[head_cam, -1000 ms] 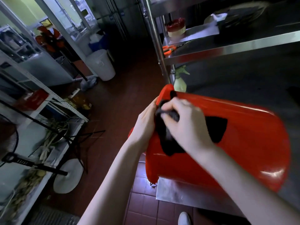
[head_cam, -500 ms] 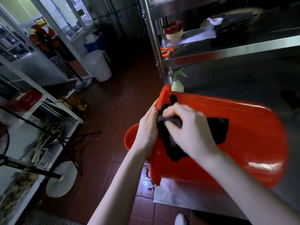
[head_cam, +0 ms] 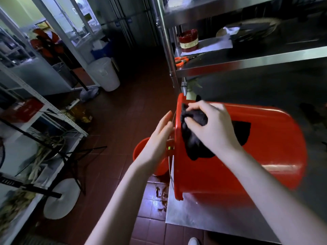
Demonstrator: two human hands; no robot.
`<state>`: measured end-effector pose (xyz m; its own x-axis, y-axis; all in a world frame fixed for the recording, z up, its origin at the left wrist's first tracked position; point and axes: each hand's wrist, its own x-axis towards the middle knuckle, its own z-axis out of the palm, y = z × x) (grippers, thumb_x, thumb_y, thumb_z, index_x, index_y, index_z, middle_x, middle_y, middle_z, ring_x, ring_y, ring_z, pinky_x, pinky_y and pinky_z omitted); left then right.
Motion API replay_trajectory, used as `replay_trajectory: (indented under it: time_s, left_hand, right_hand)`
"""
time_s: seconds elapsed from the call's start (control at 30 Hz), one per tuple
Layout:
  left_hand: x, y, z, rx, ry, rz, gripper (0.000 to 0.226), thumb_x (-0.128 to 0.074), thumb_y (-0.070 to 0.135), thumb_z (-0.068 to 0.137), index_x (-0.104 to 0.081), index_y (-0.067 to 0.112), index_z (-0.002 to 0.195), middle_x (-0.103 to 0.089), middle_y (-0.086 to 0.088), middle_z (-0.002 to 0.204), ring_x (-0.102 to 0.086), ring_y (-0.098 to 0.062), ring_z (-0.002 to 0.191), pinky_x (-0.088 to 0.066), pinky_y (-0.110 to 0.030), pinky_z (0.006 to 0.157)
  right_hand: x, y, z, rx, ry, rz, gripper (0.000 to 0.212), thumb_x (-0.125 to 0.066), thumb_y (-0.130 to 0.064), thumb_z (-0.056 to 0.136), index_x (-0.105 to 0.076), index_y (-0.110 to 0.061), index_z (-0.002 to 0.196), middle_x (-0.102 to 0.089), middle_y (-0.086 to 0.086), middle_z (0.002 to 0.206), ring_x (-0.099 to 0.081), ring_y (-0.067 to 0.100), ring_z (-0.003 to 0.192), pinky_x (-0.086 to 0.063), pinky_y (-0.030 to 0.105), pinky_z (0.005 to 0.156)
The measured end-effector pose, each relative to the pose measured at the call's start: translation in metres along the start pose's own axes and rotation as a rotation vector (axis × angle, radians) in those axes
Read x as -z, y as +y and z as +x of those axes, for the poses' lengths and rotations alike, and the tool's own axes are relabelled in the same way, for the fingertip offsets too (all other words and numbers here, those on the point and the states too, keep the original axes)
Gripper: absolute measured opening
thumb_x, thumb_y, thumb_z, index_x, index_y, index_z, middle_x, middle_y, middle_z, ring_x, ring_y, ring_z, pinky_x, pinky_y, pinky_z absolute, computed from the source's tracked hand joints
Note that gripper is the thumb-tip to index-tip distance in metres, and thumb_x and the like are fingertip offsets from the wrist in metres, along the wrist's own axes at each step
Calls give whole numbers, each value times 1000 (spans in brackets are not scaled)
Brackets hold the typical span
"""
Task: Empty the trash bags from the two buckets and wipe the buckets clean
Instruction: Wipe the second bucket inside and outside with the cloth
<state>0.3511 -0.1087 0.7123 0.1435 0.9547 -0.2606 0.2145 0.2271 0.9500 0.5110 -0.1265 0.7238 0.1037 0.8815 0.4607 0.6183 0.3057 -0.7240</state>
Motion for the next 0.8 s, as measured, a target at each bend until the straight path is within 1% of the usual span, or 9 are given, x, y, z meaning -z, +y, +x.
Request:
replay_trajectory:
  time_s: [0.1, 0.2, 0.27, 0.33, 0.43, 0.5, 0.6, 0.73, 0.8]
  left_hand:
    - [-12, 24, 13, 102, 37, -75, 50, -41, 56, 97, -64, 14, 113, -70, -8, 101, -66, -19, 84, -54, -33, 77]
    - [-29, 38, 8, 107, 47, -100, 47, -46, 56, 96, -68, 16, 86, -67, -2, 75, -62, -17, 71, -49, -31, 77]
    - [-34, 35, 4, 73, 56, -51, 49, -44, 58, 95, -68, 18, 82, -67, 1, 70, -62, -18, 73, -49, -31, 76]
    - [-32, 20, 0, 10, 62, -24, 51, -40, 59, 96, -70, 19, 84, -70, 0, 77, -64, -22, 83, -49, -36, 83]
    - [-29, -3, -9, -119, 13, -56, 52, -41, 57, 96, -66, 17, 117, -71, -5, 113, -64, -22, 113, -47, -37, 101]
    - [-29, -6, -15, -125, -22, -92, 56, -38, 56, 93, -59, 19, 130, -68, -4, 122, -64, -16, 115, -51, -30, 95]
    - [-28, -5, -14, -98, -68, -143, 57, -41, 57, 88, -59, 19, 127, -70, -2, 118, -65, -15, 112, -52, -27, 91]
    - [-24, 2, -13, -80, -30, -72, 43, -33, 45, 102, -61, 14, 94, -66, 7, 70, -62, -4, 71, -50, -21, 68]
    - [-25, 2, -14, -59, -46, -102, 46, -31, 47, 103, -61, 12, 96, -63, 4, 69, -59, -8, 72, -51, -23, 67]
  right_hand:
    - [3, -9, -38, 17, 28, 45, 42, -63, -29, 72, -66, -14, 111, -59, 2, 115, -55, 22, 110, -42, 32, 100]
    - [4, -9, -68, 117, 41, 13, 29, -67, -16, 77, -71, -8, 104, -61, 3, 109, -56, 22, 106, -41, 28, 100]
    - [4, -6, -73, 188, 45, -9, 24, -68, -10, 80, -71, -5, 103, -62, 5, 108, -55, 23, 105, -40, 28, 100]
    - [2, -3, -63, 229, 24, -32, 20, -65, -8, 82, -71, -4, 102, -62, 6, 105, -54, 25, 102, -40, 28, 99]
    - [-2, 4, -23, 158, 8, -55, 19, -60, -13, 84, -71, -7, 98, -62, 7, 100, -53, 28, 96, -37, 28, 94]
    - [-6, 8, 6, 52, 9, -74, 20, -58, -15, 85, -73, -8, 96, -63, 9, 98, -53, 32, 94, -37, 31, 91]
    - [-8, 6, 6, 58, -11, -106, 19, -58, -15, 86, -73, -9, 96, -61, 9, 97, -51, 31, 94, -38, 31, 89]
    - [-2, -2, -52, 238, -54, -93, 18, -58, -10, 88, -69, -7, 102, -56, 7, 101, -49, 26, 95, -39, 32, 93]
    - [-4, 0, -58, 297, -37, -101, 19, -57, -8, 90, -68, -4, 105, -56, 10, 102, -50, 28, 97, -41, 35, 93]
